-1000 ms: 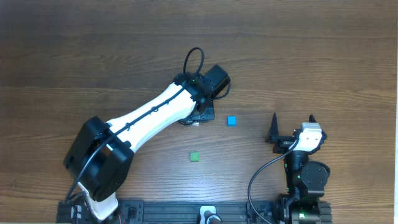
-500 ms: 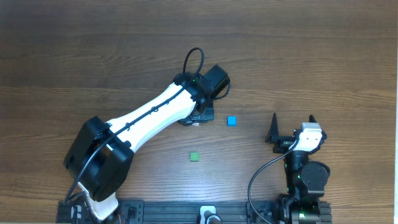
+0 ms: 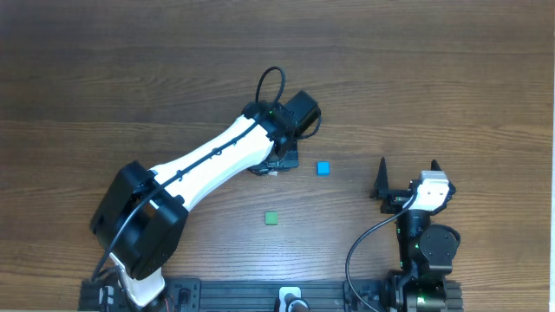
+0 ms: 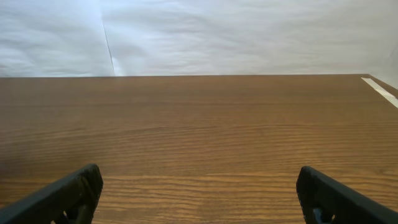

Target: Stack Cubes

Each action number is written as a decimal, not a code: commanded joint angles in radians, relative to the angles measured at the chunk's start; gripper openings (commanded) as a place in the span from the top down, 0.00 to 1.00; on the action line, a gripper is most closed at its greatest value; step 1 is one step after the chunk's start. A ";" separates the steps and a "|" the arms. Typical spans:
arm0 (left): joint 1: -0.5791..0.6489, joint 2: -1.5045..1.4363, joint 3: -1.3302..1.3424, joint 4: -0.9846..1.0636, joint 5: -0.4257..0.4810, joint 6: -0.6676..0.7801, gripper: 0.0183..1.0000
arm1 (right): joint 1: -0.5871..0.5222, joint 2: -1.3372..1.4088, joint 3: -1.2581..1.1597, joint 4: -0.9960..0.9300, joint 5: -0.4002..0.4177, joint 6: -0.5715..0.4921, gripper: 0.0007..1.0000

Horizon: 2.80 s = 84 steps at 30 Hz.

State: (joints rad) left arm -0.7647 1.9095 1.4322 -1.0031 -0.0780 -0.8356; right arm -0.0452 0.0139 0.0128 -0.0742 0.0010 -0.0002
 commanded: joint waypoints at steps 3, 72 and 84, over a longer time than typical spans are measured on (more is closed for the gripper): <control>0.003 0.023 -0.008 0.001 0.010 -0.018 0.77 | 0.000 -0.008 -0.008 0.001 -0.008 -0.001 0.01; 0.753 -1.831 -1.299 1.031 0.207 0.626 0.00 | 0.000 -0.008 -0.008 0.001 -0.008 -0.001 0.01; 0.751 -1.907 -1.424 1.008 0.294 0.780 0.00 | 0.000 -0.008 -0.008 0.001 -0.008 -0.001 0.01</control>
State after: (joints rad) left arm -0.0105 0.0166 0.0326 0.0143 0.1925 -0.0982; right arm -0.0452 0.0120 0.0128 -0.0742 0.0010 -0.0006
